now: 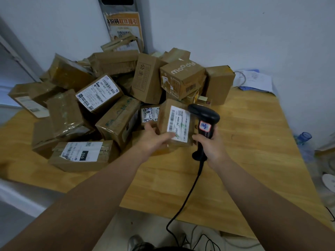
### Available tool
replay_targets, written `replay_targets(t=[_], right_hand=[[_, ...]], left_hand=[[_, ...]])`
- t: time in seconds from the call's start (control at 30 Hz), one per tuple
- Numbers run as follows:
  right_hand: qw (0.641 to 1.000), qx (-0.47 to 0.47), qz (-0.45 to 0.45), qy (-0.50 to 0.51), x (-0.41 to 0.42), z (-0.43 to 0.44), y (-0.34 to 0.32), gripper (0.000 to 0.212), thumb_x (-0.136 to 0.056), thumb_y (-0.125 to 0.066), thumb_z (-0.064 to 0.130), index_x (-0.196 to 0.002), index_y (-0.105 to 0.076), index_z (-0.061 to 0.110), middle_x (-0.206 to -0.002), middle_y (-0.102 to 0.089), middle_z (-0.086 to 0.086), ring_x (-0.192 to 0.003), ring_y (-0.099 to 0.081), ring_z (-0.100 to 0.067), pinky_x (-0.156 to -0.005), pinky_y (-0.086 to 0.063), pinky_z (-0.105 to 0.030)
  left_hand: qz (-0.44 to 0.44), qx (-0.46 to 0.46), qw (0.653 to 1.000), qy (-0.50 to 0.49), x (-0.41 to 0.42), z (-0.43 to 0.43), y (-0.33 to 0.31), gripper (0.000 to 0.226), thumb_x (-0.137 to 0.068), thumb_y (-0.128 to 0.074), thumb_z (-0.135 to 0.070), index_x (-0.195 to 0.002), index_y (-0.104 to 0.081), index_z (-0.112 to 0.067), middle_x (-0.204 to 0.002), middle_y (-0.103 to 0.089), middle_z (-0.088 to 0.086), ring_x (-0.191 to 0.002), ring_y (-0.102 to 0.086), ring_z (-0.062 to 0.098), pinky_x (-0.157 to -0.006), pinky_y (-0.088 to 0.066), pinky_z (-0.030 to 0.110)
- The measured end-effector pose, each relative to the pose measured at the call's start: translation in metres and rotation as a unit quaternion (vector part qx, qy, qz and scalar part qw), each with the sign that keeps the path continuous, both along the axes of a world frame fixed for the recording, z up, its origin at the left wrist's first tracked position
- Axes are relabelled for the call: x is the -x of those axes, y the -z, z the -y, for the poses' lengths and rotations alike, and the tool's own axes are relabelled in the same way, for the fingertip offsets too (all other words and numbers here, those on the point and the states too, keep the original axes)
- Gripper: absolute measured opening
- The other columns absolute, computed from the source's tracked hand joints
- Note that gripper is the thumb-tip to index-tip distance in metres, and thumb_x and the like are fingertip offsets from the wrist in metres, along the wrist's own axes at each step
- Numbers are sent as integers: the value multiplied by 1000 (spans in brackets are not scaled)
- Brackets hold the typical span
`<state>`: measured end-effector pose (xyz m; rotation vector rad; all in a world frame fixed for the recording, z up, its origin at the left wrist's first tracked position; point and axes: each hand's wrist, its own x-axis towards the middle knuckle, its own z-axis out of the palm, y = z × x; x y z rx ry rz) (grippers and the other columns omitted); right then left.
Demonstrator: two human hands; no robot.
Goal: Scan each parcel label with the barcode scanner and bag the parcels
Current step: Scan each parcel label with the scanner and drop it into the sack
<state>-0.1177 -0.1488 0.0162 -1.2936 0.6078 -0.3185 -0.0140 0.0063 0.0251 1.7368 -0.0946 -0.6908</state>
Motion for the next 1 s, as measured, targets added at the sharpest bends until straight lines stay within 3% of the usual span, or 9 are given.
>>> replay_targets(t=[0.17,0.23,0.33,0.47,0.57,0.7,0.8,0.9,1.0], right_hand=[[992,108,3,-64,-2,8,-25,43,-85,-68,2,-118,-49,21,-84,-61,-5,-60,-55,-10,-55,-49,-22],[991,114,29,-56,-7,5,-33,32,-86,-70,13,-111,-56,24,-86,-61,-1,-72,-57,-13,-66,-48,-25],[995,81,47,-14,-19,-4,-42,26,-87,-70,18,-102,-58,35,-102,-65,11,-100,-59,-8,-85,-44,-25],[998,22,34,-45,-29,-19,-42,31,-88,-68,13,-113,-59,28,-111,-67,5,-105,-63,-13,-93,-53,-39],[999,-3,36,-28,-31,-29,-41,39,-90,-65,9,-126,-55,21,-115,-66,3,-102,-64,-10,-88,-57,-37],[999,-24,33,-25,-32,-33,-43,34,-89,-66,13,-119,-57,26,-110,-67,7,-101,-63,-8,-90,-53,-34],[996,-73,19,-53,-30,-28,-46,25,-86,-70,22,-110,-61,27,-102,-71,8,-94,-65,-7,-89,-52,-35],[996,30,-34,-72,-29,-21,-48,42,-84,-73,30,-122,-58,19,-110,-67,2,-100,-62,-14,-93,-50,-37],[990,89,-41,-100,-27,-20,-58,26,-86,-70,16,-110,-61,14,-87,-67,-2,-73,-63,-13,-68,-56,-26]], left_hand=[[90,-40,994,-40,-26,-31,-22,62,-79,-78,-30,-130,-43,-28,-112,-55,0,-97,-60,18,-82,-54,34],[83,-22,996,-36,-32,-39,-28,52,-80,-77,-28,-127,-53,-28,-114,-58,4,-93,-61,14,-69,-50,24],[64,17,997,-30,-34,-45,-36,42,-82,-75,-28,-121,-58,-31,-112,-61,2,-92,-63,12,-65,-48,20],[48,70,992,-94,-27,-40,-34,52,-78,-78,-31,-121,-50,-21,-116,-61,5,-98,-65,19,-75,-54,31],[56,101,983,-143,-22,-34,-33,61,-79,-78,-30,-130,-47,-19,-116,-60,0,-105,-62,20,-90,-54,40],[70,59,996,-1,-19,-32,-37,89,-76,-79,-12,-145,-28,-35,-130,-52,3,-116,-55,23,-95,-52,46],[76,39,995,46,-18,-34,-39,97,-76,-76,-1,-149,-21,-34,-131,-50,4,-115,-54,19,-89,-56,42],[86,60,994,-9,-23,-39,-37,101,-76,-78,-6,-151,-16,-32,-134,-50,1,-118,-52,17,-93,-53,38],[114,41,992,-39,-31,-45,-36,98,-76,-80,-7,-147,-16,-27,-128,-51,-1,-118,-52,16,-85,-50,25]])
